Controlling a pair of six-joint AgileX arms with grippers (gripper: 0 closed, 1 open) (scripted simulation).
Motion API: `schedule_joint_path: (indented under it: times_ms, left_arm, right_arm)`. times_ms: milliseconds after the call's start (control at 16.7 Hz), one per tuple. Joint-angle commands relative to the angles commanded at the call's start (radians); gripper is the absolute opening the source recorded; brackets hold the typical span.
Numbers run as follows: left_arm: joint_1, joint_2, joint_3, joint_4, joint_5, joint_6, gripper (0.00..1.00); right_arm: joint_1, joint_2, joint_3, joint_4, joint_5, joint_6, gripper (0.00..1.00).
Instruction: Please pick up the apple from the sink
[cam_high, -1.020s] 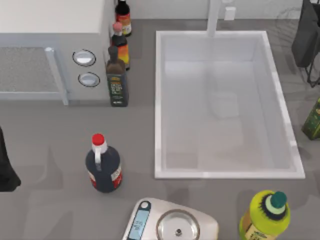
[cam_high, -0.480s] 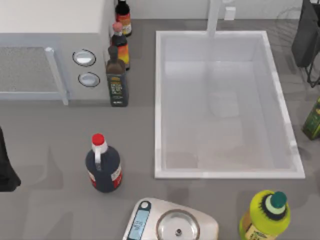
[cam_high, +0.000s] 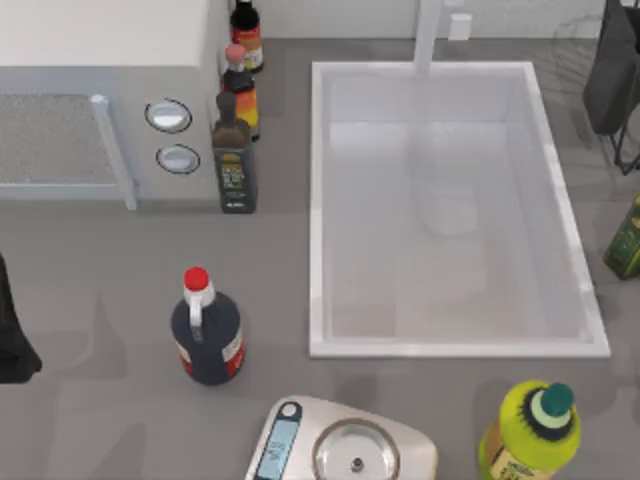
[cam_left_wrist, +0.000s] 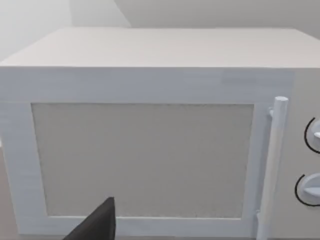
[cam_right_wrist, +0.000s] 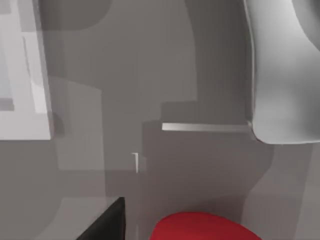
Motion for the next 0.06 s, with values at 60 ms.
schedule_joint_path:
  times_ms: [60]
  left_arm:
    - [0.0,0.0,0.0,0.0,0.0,0.0,1.0]
  right_arm:
    - [0.0,0.0,0.0,0.0,0.0,0.0,1.0]
